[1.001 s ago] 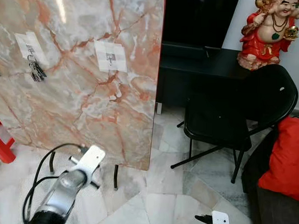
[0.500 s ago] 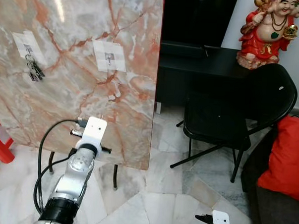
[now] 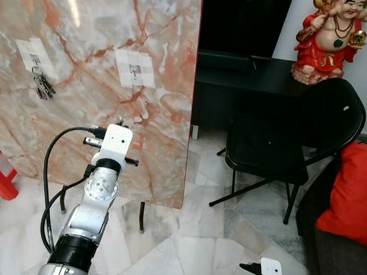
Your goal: Hang keys on a hook
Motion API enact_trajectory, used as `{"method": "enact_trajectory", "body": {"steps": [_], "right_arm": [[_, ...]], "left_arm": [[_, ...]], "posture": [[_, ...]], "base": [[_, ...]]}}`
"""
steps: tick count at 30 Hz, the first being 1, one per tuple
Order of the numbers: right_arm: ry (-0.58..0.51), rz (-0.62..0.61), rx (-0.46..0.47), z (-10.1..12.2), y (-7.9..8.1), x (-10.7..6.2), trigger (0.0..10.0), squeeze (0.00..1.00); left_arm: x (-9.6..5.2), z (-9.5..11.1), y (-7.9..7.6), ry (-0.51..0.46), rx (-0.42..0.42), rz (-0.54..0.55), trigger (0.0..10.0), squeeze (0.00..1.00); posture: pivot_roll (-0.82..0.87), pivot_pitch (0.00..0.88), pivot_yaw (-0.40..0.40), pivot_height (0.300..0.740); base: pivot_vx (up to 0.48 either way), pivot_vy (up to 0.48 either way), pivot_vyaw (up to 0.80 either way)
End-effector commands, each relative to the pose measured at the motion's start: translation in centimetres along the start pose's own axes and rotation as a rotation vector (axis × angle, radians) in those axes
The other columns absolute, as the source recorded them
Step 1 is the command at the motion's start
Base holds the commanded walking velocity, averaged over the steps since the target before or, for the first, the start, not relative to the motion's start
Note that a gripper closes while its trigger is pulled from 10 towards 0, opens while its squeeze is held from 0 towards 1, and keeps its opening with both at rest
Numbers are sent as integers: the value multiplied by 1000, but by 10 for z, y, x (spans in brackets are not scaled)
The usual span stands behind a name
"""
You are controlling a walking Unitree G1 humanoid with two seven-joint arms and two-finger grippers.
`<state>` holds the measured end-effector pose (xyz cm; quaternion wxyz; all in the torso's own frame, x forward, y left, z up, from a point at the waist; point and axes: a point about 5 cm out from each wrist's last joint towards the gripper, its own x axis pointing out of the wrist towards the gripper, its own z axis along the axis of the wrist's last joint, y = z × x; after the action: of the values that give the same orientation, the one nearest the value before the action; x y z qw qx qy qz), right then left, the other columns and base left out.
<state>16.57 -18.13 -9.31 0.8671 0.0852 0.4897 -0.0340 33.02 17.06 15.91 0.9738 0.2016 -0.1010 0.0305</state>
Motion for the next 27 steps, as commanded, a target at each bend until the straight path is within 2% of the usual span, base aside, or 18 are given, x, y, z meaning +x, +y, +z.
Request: {"method": "enact_trajectory", "body": {"steps": [1, 14, 22, 25, 26, 27], "right_arm": [[-4, -4, -6, 1, 0, 0, 10000, 0], [-4, -2, -5, 0, 0, 0, 10000, 0], [-2, -1, -6, -1, 0, 0, 10000, 0], [-1, 0, -7, -1, 1, 0, 10000, 0], [-1, 0, -6, -1, 1, 0, 10000, 0], [-1, 0, -6, -1, 1, 0, 10000, 0]], "left_arm": [[3, 10, -1, -47, 2, 12, 10000, 0], [3, 10, -3, -58, -46, 24, 10000, 0], [3, 8, -5, -55, -48, 17, 10000, 0], [0, 2, -9, -25, -107, -3, 10000, 0], [-4, -7, -10, 10, -118, -27, 10000, 0], [-4, -7, -10, 10, -118, -27, 10000, 0]], "posture": [[11, 15, -30, 740], [10, 2, -25, 740], [9, 5, -24, 740], [11, 10, -24, 740], [7, 11, -23, 740], [7, 11, -23, 740]], "base": [[0, 0, 0], [0, 0, 0], [0, 0, 0], [0, 0, 0], [0, 0, 0], [0, 0, 0]]}}
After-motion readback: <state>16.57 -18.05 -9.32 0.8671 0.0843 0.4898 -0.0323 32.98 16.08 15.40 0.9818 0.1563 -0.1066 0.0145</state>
